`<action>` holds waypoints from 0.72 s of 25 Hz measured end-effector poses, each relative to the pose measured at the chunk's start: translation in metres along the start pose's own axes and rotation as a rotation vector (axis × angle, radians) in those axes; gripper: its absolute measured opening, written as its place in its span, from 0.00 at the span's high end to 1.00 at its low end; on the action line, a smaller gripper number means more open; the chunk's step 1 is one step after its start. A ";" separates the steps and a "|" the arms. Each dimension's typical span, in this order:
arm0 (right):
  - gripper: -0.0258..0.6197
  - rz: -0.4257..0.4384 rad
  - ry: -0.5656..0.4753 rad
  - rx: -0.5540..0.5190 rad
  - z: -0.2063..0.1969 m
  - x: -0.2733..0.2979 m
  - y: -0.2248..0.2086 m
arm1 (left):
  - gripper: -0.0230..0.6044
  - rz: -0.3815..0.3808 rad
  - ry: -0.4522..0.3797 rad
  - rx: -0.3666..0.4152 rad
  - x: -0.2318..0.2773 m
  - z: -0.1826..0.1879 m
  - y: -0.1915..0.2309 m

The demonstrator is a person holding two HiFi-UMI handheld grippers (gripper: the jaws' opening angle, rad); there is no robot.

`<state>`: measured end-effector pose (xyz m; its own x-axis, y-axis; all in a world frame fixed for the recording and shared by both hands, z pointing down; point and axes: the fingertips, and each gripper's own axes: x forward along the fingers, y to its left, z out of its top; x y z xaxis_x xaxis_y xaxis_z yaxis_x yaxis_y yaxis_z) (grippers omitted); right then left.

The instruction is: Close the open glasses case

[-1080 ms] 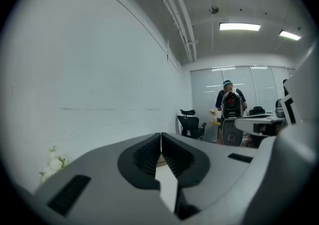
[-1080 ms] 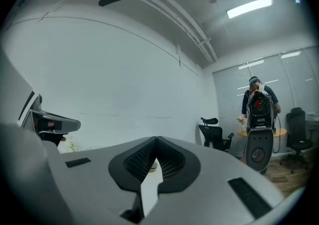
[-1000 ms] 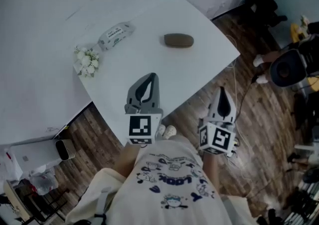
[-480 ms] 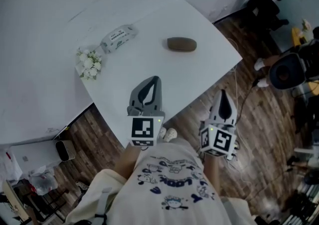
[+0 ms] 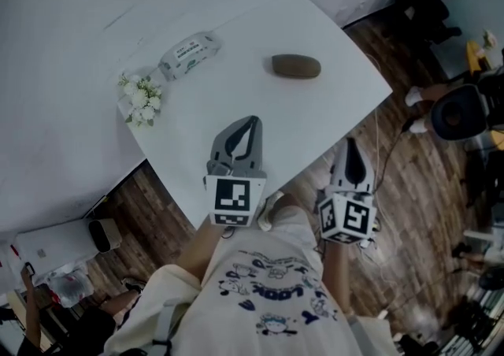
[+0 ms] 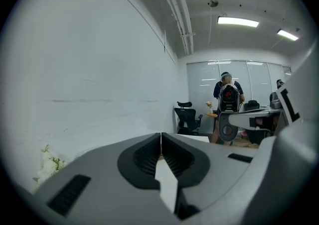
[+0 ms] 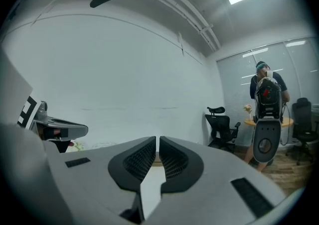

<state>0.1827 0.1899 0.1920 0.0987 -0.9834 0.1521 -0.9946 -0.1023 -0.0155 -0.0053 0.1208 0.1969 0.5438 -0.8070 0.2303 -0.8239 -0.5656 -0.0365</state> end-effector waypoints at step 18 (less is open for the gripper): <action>0.95 0.234 0.152 -0.041 -0.026 0.167 -0.003 | 0.95 0.092 0.143 -0.036 0.124 -0.033 0.041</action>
<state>0.2016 0.0301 0.2433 -0.1364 -0.9454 0.2960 -0.9906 0.1341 -0.0281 0.0234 0.0031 0.2565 0.4401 -0.8210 0.3638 -0.8754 -0.4824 -0.0297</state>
